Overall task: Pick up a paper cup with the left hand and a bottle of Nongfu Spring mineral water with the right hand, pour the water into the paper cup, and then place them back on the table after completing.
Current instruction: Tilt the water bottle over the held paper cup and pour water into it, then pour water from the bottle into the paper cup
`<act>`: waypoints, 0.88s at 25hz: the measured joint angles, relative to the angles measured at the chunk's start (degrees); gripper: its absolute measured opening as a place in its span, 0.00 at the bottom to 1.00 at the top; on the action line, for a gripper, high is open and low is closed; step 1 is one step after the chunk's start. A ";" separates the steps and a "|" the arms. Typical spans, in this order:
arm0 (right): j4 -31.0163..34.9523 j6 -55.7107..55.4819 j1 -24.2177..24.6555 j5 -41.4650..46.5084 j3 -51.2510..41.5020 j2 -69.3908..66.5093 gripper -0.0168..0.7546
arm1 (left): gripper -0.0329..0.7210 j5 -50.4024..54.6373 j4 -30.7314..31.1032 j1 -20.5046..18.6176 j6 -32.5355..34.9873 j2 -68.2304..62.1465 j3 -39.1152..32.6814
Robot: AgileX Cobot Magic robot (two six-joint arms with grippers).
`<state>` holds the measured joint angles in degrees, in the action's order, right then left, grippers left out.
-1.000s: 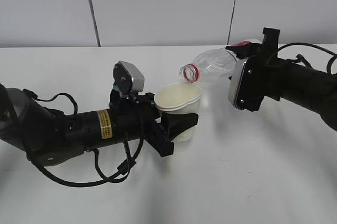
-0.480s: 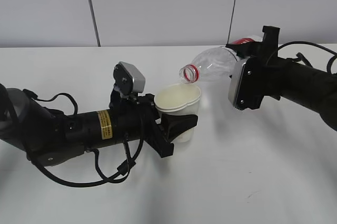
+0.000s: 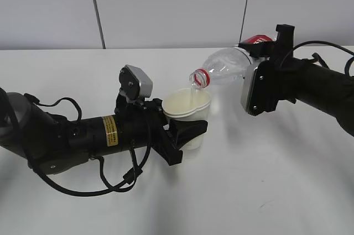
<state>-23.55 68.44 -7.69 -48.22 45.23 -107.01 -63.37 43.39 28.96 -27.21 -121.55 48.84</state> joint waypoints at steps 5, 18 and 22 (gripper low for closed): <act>0.28 2.25 0.00 0.00 0.00 0.00 0.51 | 0.51 0.00 0.00 0.00 0.00 0.00 0.00; 0.53 3.57 0.00 -0.19 0.00 0.00 0.51 | 0.51 0.00 0.07 0.00 0.00 0.00 0.00; 0.53 3.67 0.00 -0.28 0.00 0.00 0.51 | 0.51 0.00 0.07 0.00 0.00 0.00 0.00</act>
<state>-23.02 72.11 -7.69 -48.51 45.23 -107.01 -63.37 43.46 28.96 -27.21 -121.55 48.84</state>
